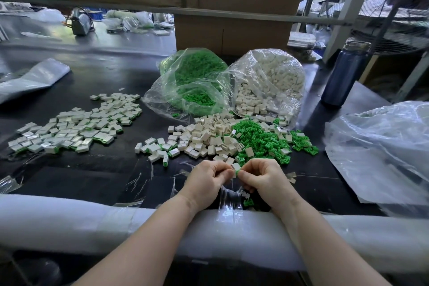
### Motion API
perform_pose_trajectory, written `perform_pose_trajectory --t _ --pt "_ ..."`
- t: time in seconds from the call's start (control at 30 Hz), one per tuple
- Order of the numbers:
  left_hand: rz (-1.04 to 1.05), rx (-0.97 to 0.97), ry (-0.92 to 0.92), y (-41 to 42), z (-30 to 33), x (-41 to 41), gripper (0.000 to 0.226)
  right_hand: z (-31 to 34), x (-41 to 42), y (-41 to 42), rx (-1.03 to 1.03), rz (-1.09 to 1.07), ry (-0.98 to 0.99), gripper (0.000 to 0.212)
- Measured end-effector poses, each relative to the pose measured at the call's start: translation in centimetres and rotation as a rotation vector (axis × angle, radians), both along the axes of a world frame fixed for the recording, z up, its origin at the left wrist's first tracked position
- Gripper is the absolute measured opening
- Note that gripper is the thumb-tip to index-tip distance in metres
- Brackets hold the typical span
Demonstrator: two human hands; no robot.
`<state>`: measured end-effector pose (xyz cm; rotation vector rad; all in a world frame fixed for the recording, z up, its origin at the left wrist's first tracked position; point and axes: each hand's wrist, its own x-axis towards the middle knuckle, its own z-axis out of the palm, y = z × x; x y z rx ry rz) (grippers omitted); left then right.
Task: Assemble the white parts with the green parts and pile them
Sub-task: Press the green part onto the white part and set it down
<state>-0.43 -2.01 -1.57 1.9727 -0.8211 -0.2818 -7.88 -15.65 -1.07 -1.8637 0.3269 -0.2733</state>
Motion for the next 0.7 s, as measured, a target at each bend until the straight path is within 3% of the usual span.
perform_pose_trajectory --t 0.3,0.43,0.7 --pt "0.005 -0.1 0.044 -0.51 -0.25 -0.21 0.015 0.05 0.09 0.15 0.1 -0.071 -0.124 0.017" --pt "0.007 -0.046 -0.058 -0.39 -0.31 -0.35 0.026 -0.17 0.16 0.0 0.147 -0.118 -0.119 0.018" --pt "0.049 -0.107 -0.056 -0.22 -0.26 -0.19 0.007 -0.29 -0.08 -0.2 0.226 -0.08 -0.11 0.013"
